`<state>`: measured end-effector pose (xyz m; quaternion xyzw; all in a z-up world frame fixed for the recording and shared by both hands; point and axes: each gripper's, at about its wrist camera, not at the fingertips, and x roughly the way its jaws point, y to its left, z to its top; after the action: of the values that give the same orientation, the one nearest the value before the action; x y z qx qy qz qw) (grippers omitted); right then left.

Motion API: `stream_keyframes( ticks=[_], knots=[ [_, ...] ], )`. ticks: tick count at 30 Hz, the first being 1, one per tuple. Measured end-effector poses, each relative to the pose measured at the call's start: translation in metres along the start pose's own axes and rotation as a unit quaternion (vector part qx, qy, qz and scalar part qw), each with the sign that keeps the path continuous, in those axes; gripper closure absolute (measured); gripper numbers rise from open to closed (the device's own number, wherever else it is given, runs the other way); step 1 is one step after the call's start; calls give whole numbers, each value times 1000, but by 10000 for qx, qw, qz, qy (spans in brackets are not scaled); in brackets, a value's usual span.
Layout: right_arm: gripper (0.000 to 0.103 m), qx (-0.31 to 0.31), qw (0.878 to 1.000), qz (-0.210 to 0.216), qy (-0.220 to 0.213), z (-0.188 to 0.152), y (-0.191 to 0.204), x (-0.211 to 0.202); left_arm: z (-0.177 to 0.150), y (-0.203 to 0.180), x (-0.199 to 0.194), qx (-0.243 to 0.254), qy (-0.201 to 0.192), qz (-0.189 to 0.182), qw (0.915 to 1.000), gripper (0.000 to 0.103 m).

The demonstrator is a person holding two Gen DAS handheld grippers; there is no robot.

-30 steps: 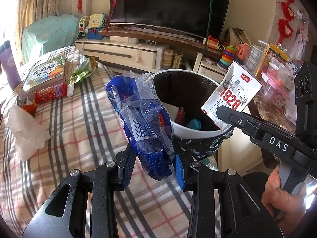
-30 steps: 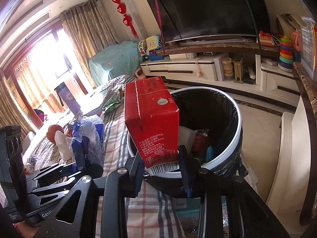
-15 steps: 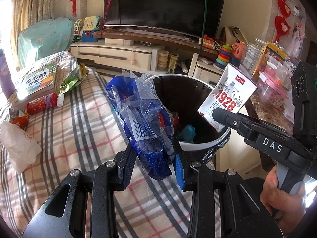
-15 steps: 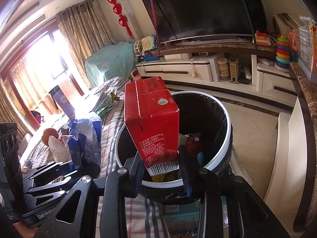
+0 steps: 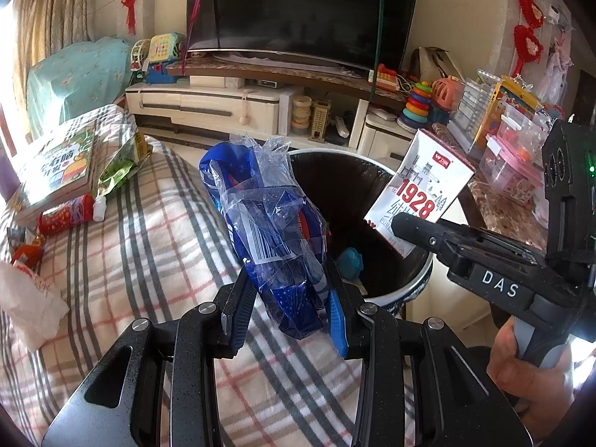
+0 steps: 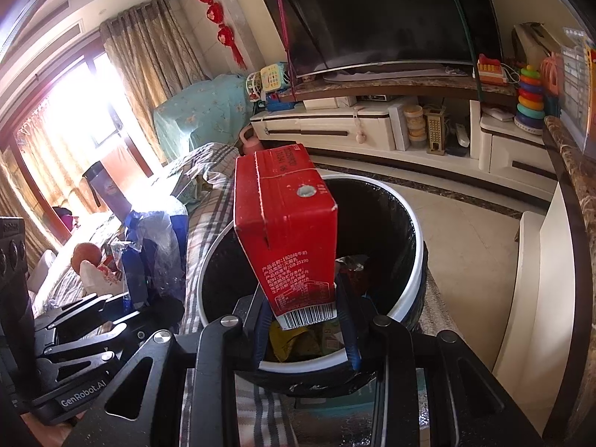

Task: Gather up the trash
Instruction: 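Lower both tools into the bin and open them to drop the bottle and carton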

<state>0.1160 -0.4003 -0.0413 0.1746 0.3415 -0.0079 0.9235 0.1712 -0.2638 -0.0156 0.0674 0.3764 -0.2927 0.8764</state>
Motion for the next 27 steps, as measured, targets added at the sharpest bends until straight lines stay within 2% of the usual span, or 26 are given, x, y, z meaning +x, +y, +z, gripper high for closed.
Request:
stream_keyframes(
  ticks=[24, 27],
  knots=[
    [70, 12, 9995, -178, 249, 18, -17, 20, 24, -10, 35, 100, 261, -61, 9996, 69],
    [73, 2, 9994, -193, 285, 19, -20, 24, 25, -12, 38, 115, 290, -71, 9995, 69]
  ],
)
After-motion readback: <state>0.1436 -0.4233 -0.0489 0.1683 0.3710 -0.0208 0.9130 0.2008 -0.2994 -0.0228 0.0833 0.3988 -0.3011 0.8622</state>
